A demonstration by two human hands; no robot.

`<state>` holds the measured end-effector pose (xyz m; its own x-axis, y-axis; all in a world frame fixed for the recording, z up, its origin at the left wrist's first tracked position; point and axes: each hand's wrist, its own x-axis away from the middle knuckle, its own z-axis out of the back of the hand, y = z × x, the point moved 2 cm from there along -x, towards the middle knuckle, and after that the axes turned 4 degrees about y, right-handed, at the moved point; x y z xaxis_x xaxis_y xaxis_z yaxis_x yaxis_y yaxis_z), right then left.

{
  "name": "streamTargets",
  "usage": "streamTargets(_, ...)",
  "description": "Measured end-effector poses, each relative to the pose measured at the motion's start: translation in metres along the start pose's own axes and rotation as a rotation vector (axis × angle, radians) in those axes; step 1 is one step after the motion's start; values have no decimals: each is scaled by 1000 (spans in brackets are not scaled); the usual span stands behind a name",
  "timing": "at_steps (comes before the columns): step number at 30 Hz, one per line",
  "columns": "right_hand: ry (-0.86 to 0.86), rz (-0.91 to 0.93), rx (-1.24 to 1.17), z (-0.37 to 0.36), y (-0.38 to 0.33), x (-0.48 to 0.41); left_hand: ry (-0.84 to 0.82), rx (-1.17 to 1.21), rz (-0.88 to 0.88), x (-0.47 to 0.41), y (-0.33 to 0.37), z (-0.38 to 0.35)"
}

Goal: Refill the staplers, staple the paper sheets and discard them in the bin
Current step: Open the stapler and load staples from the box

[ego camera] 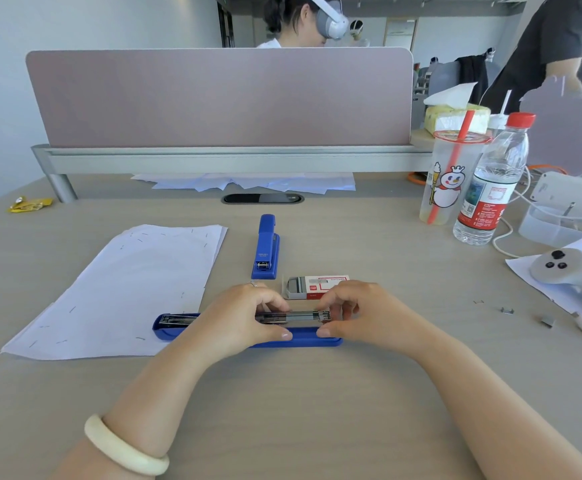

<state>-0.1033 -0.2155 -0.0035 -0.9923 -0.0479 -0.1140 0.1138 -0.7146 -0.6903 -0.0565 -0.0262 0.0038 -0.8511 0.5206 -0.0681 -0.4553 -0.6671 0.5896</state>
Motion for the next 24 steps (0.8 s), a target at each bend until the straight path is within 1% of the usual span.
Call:
streamTargets(2, 26, 36, -49, 0, -3, 1, -30, -63, 6, 1, -2, 2)
streamTargets(4, 16, 113, -77, -3, -9, 3, -44, -97, 5, 1, -4, 3)
streamTargets(7, -56, 196, -11, -15, -14, 6, -52, -120, 0, 0, -7, 3)
streamTargets(9, -75, 217, 54, -19, -15, 5, -57, -123, -2, 0, -8, 2)
streamTargets(18, -55, 175, 124, -12, -9, 4, -62, -102, -11, 0, -9, 2)
streamTargets(24, -67, 124, 62, -3, -6, 4, -54, -96, -21, 0, -10, 2)
